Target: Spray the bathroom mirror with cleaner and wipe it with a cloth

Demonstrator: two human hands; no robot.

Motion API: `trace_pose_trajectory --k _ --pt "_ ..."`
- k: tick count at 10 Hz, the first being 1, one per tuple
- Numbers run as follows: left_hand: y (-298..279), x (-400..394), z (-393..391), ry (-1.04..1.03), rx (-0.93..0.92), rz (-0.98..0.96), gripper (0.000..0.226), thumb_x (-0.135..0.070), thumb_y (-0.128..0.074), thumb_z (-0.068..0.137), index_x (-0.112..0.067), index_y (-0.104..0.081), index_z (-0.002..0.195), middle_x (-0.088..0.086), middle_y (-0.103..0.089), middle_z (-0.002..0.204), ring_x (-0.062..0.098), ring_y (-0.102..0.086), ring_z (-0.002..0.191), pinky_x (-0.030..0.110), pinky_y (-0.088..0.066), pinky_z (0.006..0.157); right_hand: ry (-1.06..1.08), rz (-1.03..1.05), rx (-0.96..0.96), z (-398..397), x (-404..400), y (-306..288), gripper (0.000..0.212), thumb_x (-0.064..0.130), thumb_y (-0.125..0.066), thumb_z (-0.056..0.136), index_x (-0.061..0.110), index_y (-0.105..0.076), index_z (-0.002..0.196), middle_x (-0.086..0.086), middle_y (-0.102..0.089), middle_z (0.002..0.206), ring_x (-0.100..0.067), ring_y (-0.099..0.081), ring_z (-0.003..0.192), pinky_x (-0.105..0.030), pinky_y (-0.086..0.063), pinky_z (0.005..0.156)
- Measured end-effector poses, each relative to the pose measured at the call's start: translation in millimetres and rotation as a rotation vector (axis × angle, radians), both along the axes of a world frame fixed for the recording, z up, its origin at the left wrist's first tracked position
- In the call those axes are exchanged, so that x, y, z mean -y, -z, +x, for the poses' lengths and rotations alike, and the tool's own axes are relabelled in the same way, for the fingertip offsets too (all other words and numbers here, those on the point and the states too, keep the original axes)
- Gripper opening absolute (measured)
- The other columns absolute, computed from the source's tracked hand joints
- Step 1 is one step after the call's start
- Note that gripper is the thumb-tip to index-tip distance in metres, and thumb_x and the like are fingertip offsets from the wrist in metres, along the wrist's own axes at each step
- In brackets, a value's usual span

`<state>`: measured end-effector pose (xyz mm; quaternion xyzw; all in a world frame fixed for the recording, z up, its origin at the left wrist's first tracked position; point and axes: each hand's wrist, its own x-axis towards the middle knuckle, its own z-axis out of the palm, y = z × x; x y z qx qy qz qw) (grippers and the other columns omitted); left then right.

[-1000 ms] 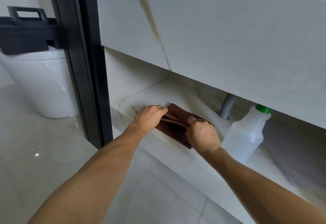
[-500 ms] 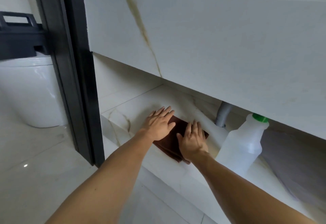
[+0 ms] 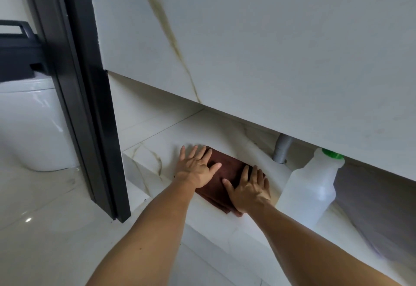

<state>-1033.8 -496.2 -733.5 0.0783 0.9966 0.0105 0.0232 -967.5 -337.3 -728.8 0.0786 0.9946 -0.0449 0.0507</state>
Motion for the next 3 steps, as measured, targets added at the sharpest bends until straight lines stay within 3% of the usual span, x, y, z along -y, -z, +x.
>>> trace_pose_trajectory --k 1,2,3 --pt "-1.5 10.7 7.7 -0.087 -0.019 0.022 0.071 -0.067 0.003 0.096 -0.034 0.000 0.159 -0.006 0.008 0.167 0.018 0.013 0.154 0.053 0.017 0.120 -0.048 0.031 0.042 9.2 2.2 -6.6 0.083 0.064 -0.015 0.100 0.011 0.008 0.159 -0.012 0.012 0.167 -0.031 0.011 0.155 -0.047 0.004 0.126" --pt "-1.9 24.1 21.3 -0.155 -0.066 0.105 0.068 -0.061 -0.004 0.100 -0.029 -0.012 0.159 -0.001 -0.003 0.168 0.020 0.003 0.155 0.050 0.008 0.122 -0.096 0.009 0.010 21.2 8.1 -11.2 0.076 0.057 -0.017 0.103 0.012 0.005 0.160 -0.007 0.008 0.168 -0.028 0.006 0.155 -0.046 0.000 0.126" --pt "-9.3 46.3 38.3 -0.278 -0.289 0.181 0.057 -0.052 -0.024 0.103 -0.019 -0.042 0.146 0.007 -0.040 0.153 0.025 -0.034 0.143 0.042 -0.027 0.115 -0.189 -0.036 -0.125 25.2 31.2 -26.3 0.068 0.051 -0.022 0.104 0.016 -0.006 0.160 -0.005 -0.008 0.168 -0.029 -0.012 0.153 -0.044 -0.014 0.124"
